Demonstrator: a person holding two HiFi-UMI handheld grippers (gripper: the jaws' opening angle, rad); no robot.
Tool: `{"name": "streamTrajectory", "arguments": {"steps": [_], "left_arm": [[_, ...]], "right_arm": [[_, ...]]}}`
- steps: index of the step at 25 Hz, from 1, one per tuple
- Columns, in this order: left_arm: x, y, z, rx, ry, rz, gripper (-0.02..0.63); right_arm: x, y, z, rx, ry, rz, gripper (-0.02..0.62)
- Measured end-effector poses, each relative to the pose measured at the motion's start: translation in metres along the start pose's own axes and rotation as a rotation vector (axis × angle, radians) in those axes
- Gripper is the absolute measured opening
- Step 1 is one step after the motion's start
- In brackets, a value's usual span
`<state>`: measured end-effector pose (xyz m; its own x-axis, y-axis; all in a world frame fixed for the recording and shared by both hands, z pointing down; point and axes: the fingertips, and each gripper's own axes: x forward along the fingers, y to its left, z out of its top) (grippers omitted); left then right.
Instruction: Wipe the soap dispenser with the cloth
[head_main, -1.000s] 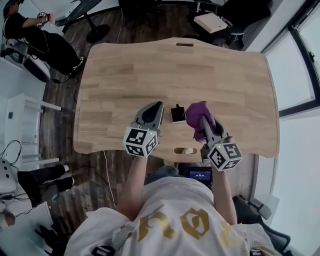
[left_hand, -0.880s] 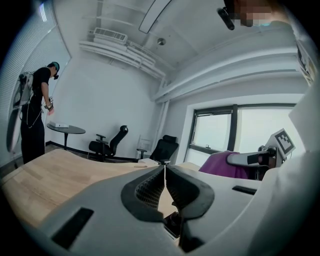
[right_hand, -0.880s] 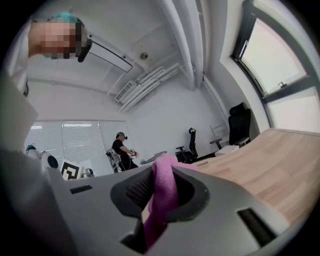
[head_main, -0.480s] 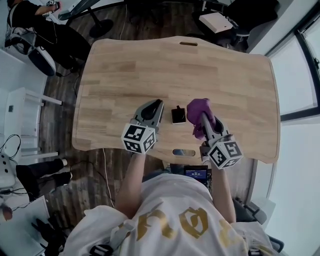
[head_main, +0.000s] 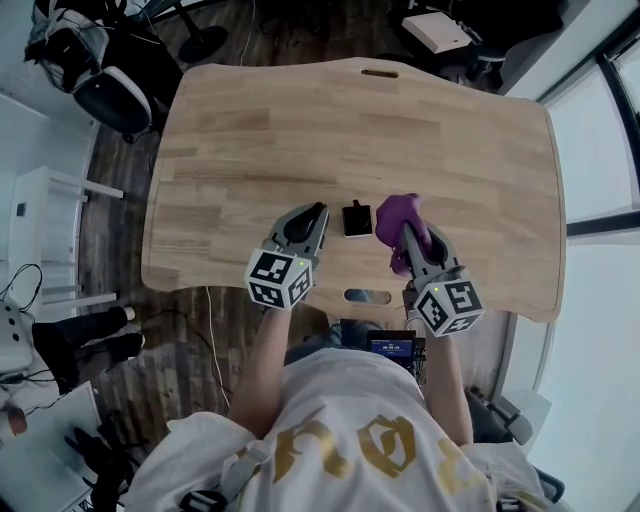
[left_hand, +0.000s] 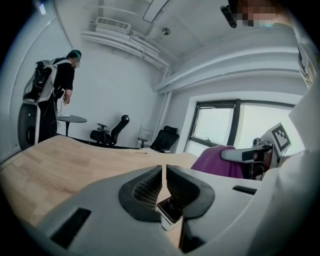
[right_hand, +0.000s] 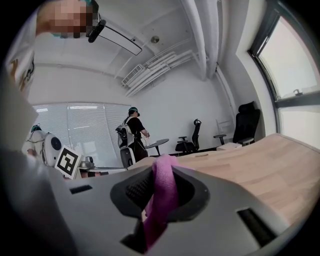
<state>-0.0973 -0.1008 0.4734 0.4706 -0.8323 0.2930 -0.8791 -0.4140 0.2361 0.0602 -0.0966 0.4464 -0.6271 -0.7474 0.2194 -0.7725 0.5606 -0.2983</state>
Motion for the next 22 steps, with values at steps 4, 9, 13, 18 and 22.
{"name": "streamTrajectory", "arguments": {"steps": [4, 9, 13, 18, 22], "left_arm": [[0.003, -0.001, -0.014, -0.001, 0.026, -0.010, 0.012], [0.005, 0.000, -0.031, -0.006, 0.052, -0.016, 0.012], [0.009, -0.002, -0.042, 0.002, 0.084, -0.053, 0.021], [0.016, -0.002, -0.060, -0.004, 0.126, -0.095, 0.085], [0.024, -0.004, -0.076, -0.003, 0.155, -0.136, 0.148]], "right_arm": [[0.002, 0.001, -0.008, 0.012, 0.011, 0.011, 0.051], [0.002, -0.001, -0.012, 0.018, 0.019, 0.015, 0.051], [0.003, -0.005, -0.018, 0.014, 0.040, 0.009, 0.051], [0.004, -0.009, -0.029, 0.023, 0.064, 0.001, 0.051], [0.007, -0.015, -0.038, 0.032, 0.086, -0.009, 0.051]]}}
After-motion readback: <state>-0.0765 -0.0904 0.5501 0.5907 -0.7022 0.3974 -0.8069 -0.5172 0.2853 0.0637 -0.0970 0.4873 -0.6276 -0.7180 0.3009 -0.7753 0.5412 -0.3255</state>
